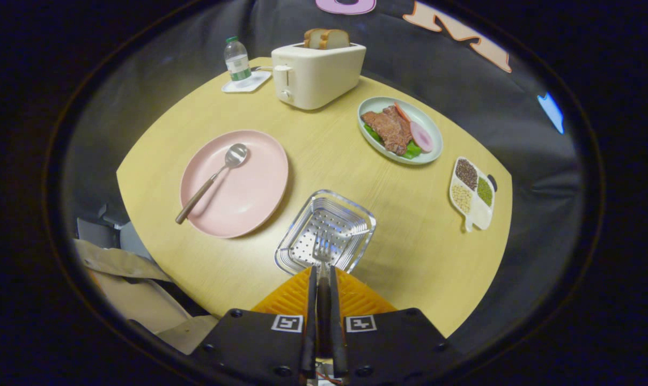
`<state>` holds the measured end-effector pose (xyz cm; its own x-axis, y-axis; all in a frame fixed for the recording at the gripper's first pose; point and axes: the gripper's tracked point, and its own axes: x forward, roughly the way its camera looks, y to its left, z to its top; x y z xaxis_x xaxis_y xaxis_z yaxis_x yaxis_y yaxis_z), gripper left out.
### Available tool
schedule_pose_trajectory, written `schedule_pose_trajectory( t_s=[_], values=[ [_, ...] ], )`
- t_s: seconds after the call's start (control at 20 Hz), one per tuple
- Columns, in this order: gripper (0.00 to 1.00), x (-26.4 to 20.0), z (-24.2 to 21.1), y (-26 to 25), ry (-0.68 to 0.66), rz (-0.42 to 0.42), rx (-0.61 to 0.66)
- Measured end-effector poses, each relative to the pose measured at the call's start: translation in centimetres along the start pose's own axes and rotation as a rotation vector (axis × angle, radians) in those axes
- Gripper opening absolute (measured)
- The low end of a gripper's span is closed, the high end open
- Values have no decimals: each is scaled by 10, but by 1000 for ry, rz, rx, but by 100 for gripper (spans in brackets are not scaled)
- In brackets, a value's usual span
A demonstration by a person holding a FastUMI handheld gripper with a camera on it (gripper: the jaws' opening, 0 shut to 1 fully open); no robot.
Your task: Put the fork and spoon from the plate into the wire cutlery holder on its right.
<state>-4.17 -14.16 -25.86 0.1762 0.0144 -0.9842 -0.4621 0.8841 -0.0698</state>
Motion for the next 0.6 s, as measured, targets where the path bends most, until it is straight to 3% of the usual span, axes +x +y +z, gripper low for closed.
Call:
schedule_pose_trajectory(
  t_s=[0.15,0.6],
  values=[
    [27,-3,8,-1,-48,-14,33],
    [88,-27,71,38,-369,-20,163]
  ],
)
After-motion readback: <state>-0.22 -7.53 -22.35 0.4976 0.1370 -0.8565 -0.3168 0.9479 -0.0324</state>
